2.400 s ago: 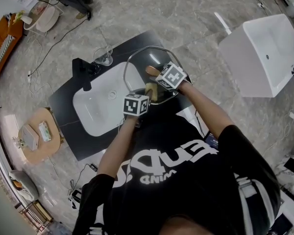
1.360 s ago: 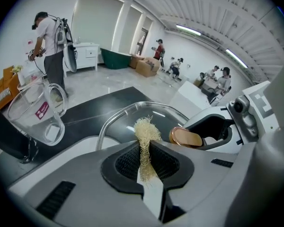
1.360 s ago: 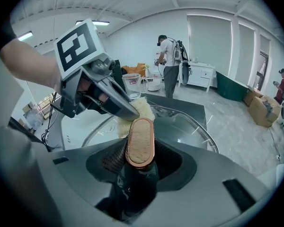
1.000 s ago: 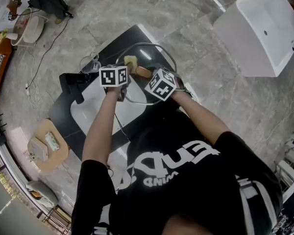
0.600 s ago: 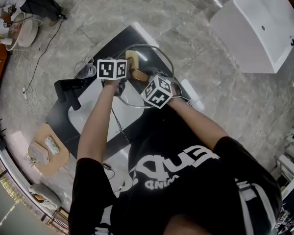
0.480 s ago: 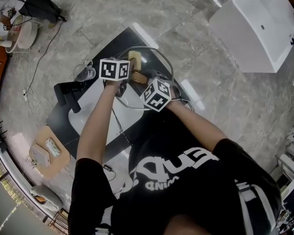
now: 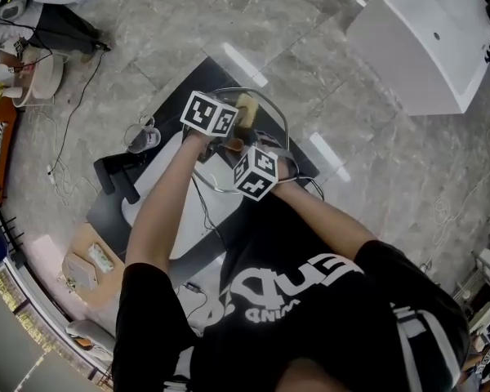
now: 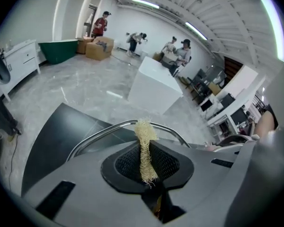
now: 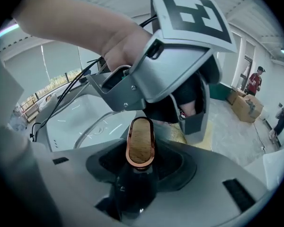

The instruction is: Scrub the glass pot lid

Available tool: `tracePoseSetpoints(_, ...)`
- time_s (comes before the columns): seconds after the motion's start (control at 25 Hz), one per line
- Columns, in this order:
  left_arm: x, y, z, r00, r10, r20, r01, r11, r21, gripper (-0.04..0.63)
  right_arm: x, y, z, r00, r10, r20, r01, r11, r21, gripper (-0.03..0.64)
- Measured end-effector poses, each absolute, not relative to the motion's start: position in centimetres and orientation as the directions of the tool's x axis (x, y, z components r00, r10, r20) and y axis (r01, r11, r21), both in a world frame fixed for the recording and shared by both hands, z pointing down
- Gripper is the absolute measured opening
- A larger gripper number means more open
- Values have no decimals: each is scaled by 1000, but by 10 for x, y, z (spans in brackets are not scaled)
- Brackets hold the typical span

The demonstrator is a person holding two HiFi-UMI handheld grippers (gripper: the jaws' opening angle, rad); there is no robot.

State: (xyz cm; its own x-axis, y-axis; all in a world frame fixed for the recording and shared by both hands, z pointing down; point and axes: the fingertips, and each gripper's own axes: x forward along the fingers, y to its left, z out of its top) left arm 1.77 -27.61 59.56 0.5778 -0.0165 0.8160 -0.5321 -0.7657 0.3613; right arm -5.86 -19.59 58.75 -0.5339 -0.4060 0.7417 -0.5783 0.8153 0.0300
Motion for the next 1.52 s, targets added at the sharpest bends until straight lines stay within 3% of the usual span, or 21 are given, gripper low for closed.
tracePoseSetpoints(0.36,59,-252,601,562,145,815,-366,-839,402,51,-59,-197,589,-518,-432,738,-612,790,34,173)
tracePoseSetpoints(0.72,80,-253,591,608,147,780,-303,-865,399,51,-59,-197,591,-516,-437,737,-621,783,29,173)
tracePoseSetpoints(1.16,107,-240,601,611,248,751,-223,-857,465,51,-58,-197,591,-528,-445,724,-651,759,-8,173)
tracePoseSetpoints(1.52,104,-262,609,582,163,796,-284,-877,388,51,-57,-197,591,-526,-448,723,-648,762,0,173)
